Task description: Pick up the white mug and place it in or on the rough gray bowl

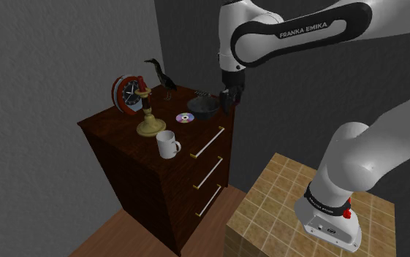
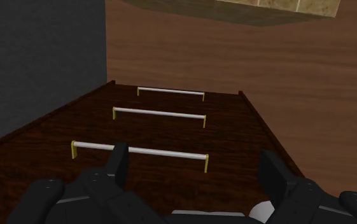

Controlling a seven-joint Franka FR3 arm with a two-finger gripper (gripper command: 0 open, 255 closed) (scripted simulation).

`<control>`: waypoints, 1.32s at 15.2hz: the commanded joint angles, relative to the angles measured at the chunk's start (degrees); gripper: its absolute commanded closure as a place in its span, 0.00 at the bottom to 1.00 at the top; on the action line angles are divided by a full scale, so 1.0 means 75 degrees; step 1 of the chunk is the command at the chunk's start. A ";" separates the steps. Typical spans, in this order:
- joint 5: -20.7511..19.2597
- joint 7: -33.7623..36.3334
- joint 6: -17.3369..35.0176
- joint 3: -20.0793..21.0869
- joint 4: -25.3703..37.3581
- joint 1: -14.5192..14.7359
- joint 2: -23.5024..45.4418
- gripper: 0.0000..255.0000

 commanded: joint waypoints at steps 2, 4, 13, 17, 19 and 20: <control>0.0078 -0.0012 0.0441 0.0055 0.0458 0.0065 0.0929 0.00; 0.0128 -0.0005 0.0679 0.0107 0.0784 0.0116 0.1518 0.00; 0.0261 0.0002 0.1315 0.0357 0.2681 0.0339 0.4153 0.00; 0.0267 0.0001 0.1366 0.0462 0.3765 0.0457 0.5331 0.00; 0.0260 -0.0002 0.1336 0.0510 0.4371 0.0526 0.5929 0.00; 0.0255 -0.0004 0.1306 0.0532 0.4693 0.0564 0.6232 0.00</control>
